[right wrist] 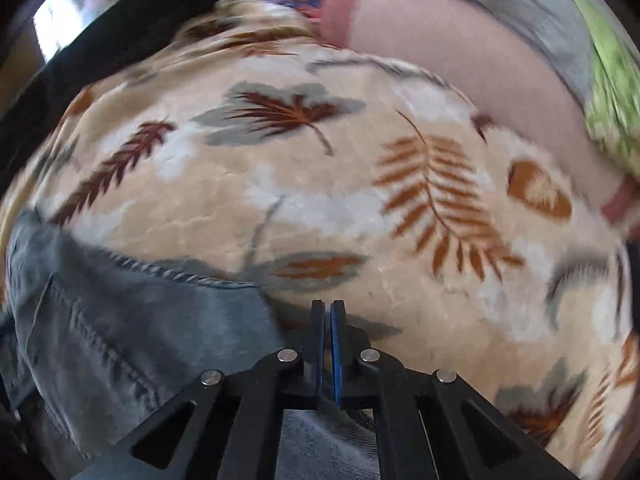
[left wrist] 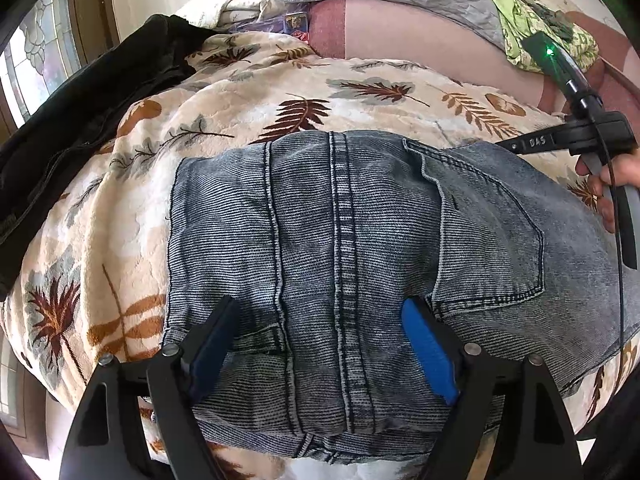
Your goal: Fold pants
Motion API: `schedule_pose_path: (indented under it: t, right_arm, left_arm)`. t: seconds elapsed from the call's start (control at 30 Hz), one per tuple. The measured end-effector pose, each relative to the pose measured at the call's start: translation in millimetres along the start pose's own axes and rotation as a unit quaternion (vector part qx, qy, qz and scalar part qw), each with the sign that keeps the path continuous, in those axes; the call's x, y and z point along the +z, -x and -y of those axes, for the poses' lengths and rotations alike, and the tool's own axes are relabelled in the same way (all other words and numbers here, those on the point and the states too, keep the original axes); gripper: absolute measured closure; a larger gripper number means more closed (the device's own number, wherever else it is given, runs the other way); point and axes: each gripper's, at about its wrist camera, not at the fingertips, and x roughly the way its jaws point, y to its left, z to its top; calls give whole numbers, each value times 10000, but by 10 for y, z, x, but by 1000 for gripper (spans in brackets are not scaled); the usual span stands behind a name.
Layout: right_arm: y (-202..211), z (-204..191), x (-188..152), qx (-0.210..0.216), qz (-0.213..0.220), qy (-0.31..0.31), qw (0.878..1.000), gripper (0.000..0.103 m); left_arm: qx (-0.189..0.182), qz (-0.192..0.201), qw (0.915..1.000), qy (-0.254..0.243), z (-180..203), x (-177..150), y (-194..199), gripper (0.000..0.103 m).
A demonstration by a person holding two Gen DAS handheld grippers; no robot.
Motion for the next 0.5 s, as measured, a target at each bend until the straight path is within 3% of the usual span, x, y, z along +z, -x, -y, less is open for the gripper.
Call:
schedule_pose_path:
  t: [0.07,0.17,0.23,0.27,0.3,0.33,0.37,0.47,0.5]
  right_arm:
    - [197,112,-39,251,173,-382,9988,94]
    - [618,120,-147,1005,536,-674,9912,88]
    - [654,21,-254,1716,295,-772,9817,62]
    - [564,-26,-310,1873,97,-768,9793,35]
    - [395,-85,-380,1702,-193,-658,9830,26]
    - [177,-112,-440,1257,-597,-513,9889,27]
    - [16,-81,-505,925,-733,-517,9917,36]
    - [314,5,-503,1050,-257,-935,9897,38]
    - [474,9,-495,1079,-1,-838,9906,38]
  left_arm:
    - [-28,25,10000,5,-9,-5,3,19]
    - [-18,30,10000,22,-5,-10,1,19]
    - [3,24,10000,43,-2,-8,-7,19]
    - [13,23,10000,60,-3,-6,-10,19]
    - [14,21,10000,71,-4,-5,-13,19]
    - [15,11,10000,86,-6,-5,-16,19]
    - [-7,6,10000,95,-6,1,-12,19]
    - [-100,-14,9998,173,-32,48,97,19]
    - [-185,139,9994,276,-69,87,215,19]
